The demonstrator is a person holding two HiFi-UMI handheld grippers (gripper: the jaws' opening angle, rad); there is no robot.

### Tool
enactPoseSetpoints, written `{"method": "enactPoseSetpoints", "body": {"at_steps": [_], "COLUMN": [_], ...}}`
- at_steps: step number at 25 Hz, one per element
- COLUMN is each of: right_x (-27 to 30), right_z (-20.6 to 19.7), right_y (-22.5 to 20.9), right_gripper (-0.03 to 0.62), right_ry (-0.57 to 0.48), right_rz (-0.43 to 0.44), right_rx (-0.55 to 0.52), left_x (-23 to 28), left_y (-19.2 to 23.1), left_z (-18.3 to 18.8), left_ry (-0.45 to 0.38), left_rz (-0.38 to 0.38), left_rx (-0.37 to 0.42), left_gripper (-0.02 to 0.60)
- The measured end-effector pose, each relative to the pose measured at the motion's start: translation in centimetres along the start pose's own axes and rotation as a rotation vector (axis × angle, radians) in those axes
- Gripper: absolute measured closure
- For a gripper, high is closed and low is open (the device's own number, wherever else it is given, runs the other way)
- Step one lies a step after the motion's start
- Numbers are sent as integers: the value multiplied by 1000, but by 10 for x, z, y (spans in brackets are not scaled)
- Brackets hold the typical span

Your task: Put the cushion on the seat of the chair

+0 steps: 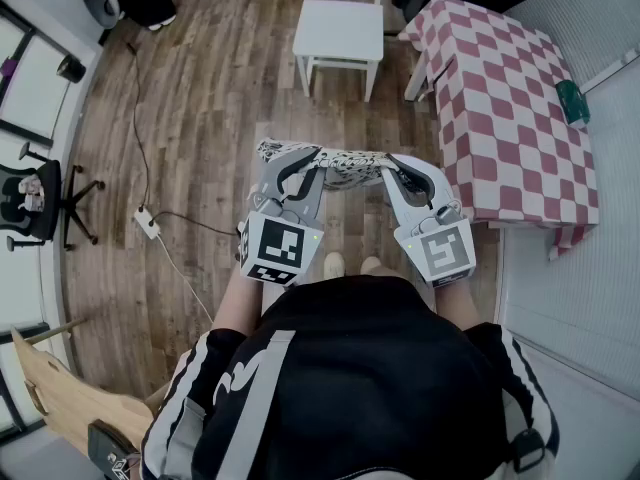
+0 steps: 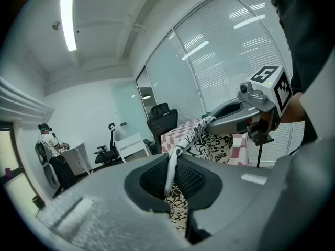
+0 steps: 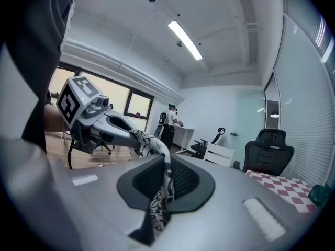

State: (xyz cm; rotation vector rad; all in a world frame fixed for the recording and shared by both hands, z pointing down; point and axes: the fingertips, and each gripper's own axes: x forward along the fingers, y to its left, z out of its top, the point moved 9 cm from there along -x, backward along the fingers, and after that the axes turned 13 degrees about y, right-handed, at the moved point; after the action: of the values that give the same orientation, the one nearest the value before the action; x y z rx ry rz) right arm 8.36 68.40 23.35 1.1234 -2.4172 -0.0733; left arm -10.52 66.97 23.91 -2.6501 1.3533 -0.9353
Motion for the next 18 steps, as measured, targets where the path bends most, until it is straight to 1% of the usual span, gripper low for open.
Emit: {"method": "enactPoseSetpoints", "body": {"at_steps": [4,8,11,18], "right_x": [3,6,7,5], "right_z": [6,9,15,20], "right_y": [5,7,11,18], "right_gripper": [580,580,580,580], "right_ry": [-5,3,-2,-5], "right_rz": [1,-4,-6,-37], "right_rx": [10,-7,10,-16], "left_x": [-5,-7,-8,-14], "left_y": [5,10,13,16], "left_z": [-2,-4,-5,-7], "left_ry": [-6,-8,-12,-51], "left_rz": [2,-1,-6,-30], "left_rx": [-3,-3,-3,-13], "left_gripper": [566,566,566,566]}}
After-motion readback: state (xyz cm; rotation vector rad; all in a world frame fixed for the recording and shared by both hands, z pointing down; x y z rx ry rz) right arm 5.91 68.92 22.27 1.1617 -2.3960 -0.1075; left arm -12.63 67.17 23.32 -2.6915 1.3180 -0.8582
